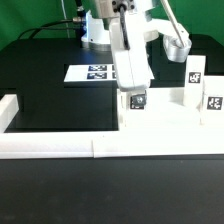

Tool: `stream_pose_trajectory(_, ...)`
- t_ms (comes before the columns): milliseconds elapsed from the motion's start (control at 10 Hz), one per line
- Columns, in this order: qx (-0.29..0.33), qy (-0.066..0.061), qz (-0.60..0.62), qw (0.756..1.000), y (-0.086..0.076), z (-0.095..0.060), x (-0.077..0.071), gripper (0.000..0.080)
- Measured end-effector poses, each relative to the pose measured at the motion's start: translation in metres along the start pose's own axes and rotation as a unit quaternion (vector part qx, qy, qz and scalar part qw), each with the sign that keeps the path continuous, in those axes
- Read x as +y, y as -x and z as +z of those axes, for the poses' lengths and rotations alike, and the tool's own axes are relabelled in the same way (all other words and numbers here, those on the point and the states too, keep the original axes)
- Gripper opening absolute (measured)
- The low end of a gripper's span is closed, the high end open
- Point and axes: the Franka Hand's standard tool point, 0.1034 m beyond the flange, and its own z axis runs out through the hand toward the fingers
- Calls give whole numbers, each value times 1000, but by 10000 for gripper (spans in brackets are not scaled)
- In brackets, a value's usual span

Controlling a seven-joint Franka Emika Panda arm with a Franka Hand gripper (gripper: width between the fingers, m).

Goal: Assemble square table

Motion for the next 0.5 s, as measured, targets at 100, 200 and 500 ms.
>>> stream_pose_trajectory(100,1,0,-47,999,-1,0,0,364)
stream_pose_trajectory(200,3,-3,-127,992,-2,-1,-2,546)
stream_pose_trajectory(500,10,-2,-315,949,-1,-1,-3,645)
